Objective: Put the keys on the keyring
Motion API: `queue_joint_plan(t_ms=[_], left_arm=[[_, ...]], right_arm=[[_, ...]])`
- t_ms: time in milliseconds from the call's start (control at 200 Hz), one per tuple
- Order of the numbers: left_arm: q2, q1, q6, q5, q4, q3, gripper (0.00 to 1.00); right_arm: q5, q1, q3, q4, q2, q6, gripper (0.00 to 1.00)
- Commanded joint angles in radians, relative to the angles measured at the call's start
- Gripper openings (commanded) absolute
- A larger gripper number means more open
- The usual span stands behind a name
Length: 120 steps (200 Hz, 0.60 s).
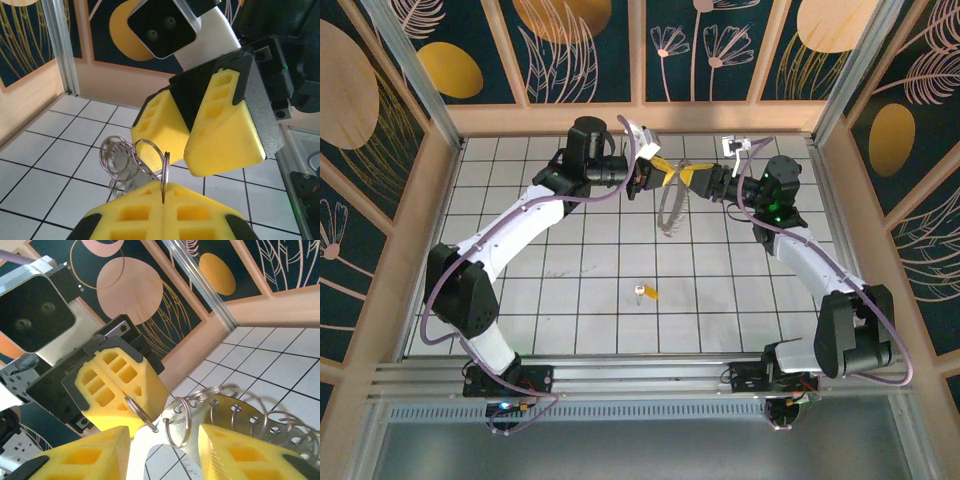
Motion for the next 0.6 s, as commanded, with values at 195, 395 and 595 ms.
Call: queue_joint_plan(t_ms=[195,395,595], left_arm=[[0.031,0.003,0.026,0.068,-0.039,0.05,0.0],[0.036,0.003,0.038,0.086,-0.064,0.058,0.0],[0.038,0.003,0.047,0.096,-0.084,0.069,0.0]], right_arm=[[-0.04,-0.011,0.039,0.013,-0.074,-0.049,0.4],[-0.061,-0.014,0.079,-0.016,-0.063,-0.062,0.4],[-0.093,-0.014,0.103,-0.025,-0.033,-0.059,0.41]])
